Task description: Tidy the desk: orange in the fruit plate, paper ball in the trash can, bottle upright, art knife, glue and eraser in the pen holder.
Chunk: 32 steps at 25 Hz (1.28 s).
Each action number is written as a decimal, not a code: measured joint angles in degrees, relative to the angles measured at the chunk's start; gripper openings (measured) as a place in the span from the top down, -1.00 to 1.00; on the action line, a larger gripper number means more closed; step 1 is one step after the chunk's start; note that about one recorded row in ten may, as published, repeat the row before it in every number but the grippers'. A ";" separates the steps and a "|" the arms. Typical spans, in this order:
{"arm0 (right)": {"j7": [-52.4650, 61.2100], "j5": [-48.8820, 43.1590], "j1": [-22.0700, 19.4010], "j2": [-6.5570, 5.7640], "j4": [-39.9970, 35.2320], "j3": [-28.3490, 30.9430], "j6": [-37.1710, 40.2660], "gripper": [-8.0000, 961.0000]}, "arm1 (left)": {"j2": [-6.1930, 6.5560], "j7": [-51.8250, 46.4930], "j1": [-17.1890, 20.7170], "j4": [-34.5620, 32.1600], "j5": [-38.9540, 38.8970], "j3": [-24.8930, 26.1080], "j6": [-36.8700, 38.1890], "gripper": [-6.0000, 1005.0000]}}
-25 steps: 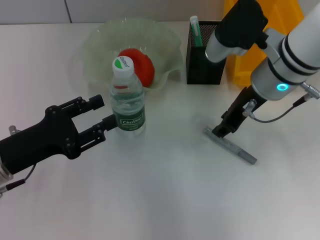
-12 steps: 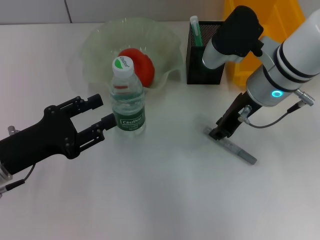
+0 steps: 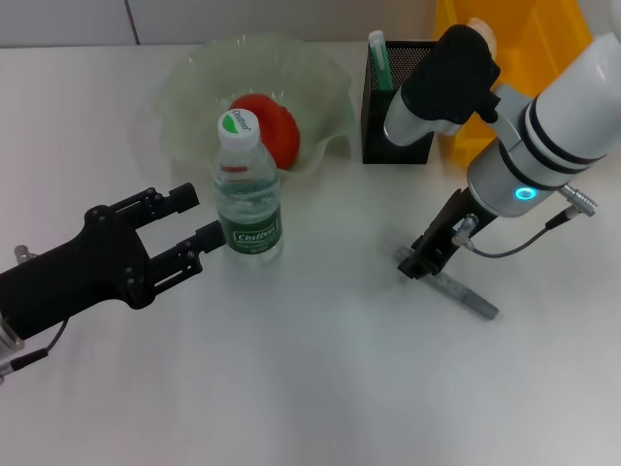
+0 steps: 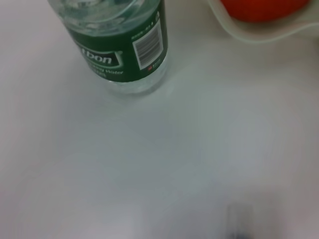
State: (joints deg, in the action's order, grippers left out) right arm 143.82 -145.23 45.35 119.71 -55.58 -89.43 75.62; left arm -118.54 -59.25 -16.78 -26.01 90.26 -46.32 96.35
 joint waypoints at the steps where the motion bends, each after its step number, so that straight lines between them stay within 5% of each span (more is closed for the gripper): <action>1: 0.01 0.01 0.00 0.00 0.06 -0.15 -0.10 0.32 | 0.00 0.01 0.00 0.00 0.00 0.00 -0.01 -0.22; 8: 0.02 0.76 0.09 0.00 0.55 -0.40 -0.49 0.33 | -0.03 0.23 -0.18 0.65 0.00 0.00 -0.03 -0.22; 11: -0.09 0.82 0.08 0.00 0.31 -0.28 -0.43 0.66 | 0.00 0.53 -0.26 1.02 0.00 0.00 -0.08 -0.22; 14: -0.23 1.13 -0.15 -0.02 -0.33 0.03 -0.07 0.68 | 0.02 0.54 -0.33 1.04 0.01 0.00 -0.11 -0.22; 21: -1.86 4.03 -5.82 -0.41 -12.74 5.73 1.52 0.71 | 0.11 0.55 -0.03 1.05 -0.10 0.00 -0.05 -0.22; 26: -10.56 20.06 -12.23 -0.38 -17.85 14.97 -8.21 0.72 | 0.15 0.97 -0.05 1.14 -0.16 0.00 -0.14 -0.22; 32: -34.11 47.70 -13.99 -0.37 -5.64 17.22 -25.76 0.73 | 0.15 1.24 -0.55 1.32 -0.18 -0.01 -0.20 -0.22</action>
State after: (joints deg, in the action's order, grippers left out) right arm 109.70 -97.54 31.36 119.34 -61.21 -72.20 49.85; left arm -118.39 -58.01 -17.33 -24.70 90.08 -46.32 96.15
